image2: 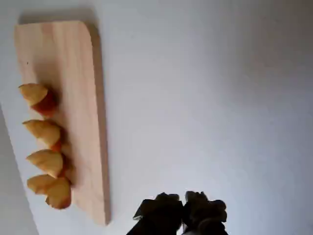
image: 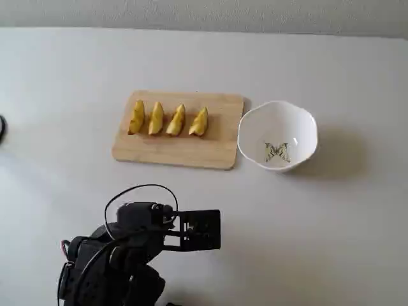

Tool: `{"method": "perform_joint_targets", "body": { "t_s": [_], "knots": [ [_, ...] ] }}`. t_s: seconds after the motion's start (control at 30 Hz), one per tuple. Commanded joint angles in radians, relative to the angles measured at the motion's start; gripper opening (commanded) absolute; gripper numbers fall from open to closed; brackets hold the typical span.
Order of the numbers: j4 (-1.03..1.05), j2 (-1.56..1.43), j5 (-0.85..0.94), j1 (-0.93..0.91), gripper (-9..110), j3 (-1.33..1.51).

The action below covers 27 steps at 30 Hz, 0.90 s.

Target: Pick up the second from the right apple slice from the cutting board and place it into the bowl

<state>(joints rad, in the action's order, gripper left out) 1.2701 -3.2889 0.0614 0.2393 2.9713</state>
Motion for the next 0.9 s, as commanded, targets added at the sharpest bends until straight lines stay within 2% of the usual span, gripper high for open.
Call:
{"method": "perform_joint_targets", "body": {
  "t_s": [0.0,0.87],
  "knots": [
    [0.021,-0.003,0.014,0.005,0,0.0],
    [0.021,-0.003,0.014,0.005,0,0.0]
  ]
}}
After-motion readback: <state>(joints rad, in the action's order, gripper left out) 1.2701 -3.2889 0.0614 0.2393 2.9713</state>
